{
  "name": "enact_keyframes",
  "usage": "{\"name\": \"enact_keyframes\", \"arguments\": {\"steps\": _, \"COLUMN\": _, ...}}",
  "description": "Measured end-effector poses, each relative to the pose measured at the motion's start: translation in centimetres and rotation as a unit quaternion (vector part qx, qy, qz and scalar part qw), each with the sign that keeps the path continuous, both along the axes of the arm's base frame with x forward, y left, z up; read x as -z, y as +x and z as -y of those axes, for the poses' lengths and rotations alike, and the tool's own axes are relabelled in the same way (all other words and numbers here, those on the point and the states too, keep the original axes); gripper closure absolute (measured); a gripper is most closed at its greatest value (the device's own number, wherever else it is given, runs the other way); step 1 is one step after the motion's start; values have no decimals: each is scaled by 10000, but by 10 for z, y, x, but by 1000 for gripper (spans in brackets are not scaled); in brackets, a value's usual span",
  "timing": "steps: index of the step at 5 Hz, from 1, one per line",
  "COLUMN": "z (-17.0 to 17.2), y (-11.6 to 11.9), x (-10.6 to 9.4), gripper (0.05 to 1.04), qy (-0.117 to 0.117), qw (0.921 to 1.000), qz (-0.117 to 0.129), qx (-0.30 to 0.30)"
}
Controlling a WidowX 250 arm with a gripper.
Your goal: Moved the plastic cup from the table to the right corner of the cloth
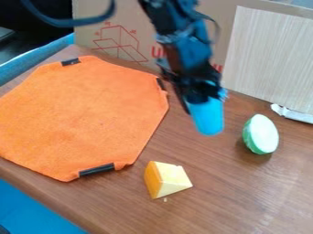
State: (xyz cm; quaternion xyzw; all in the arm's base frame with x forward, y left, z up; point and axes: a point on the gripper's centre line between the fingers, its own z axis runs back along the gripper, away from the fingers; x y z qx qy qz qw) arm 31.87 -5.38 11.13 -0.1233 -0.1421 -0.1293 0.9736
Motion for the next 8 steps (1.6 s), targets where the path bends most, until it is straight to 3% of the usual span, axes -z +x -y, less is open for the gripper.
{"name": "enact_keyframes", "arguments": {"steps": 1, "z": -48, "y": 4, "x": 0, "gripper": 997, "qy": 7, "qw": 9985, "qz": -58, "qx": -546}}
{"name": "enact_keyframes", "arguments": {"steps": 3, "z": -146, "y": 7, "x": 35, "gripper": 997, "qy": 166, "qw": 9867, "qz": -517, "qx": -1533}}
{"name": "enact_keyframes", "arguments": {"steps": 4, "z": -189, "y": 10, "x": 33, "gripper": 997, "qy": 165, "qw": 9803, "qz": -472, "qx": -1912}}
{"name": "enact_keyframes", "arguments": {"steps": 6, "z": -238, "y": 26, "x": 40, "gripper": 997, "qy": 120, "qw": 9684, "qz": -501, "qx": -2438}}
{"name": "enact_keyframes", "arguments": {"steps": 7, "z": -244, "y": 27, "x": 44, "gripper": 997, "qy": 37, "qw": 9667, "qz": -609, "qx": -2487}}
{"name": "enact_keyframes", "arguments": {"steps": 8, "z": -237, "y": 32, "x": 62, "gripper": 997, "qy": -7, "qw": 9672, "qz": -769, "qx": -2423}}
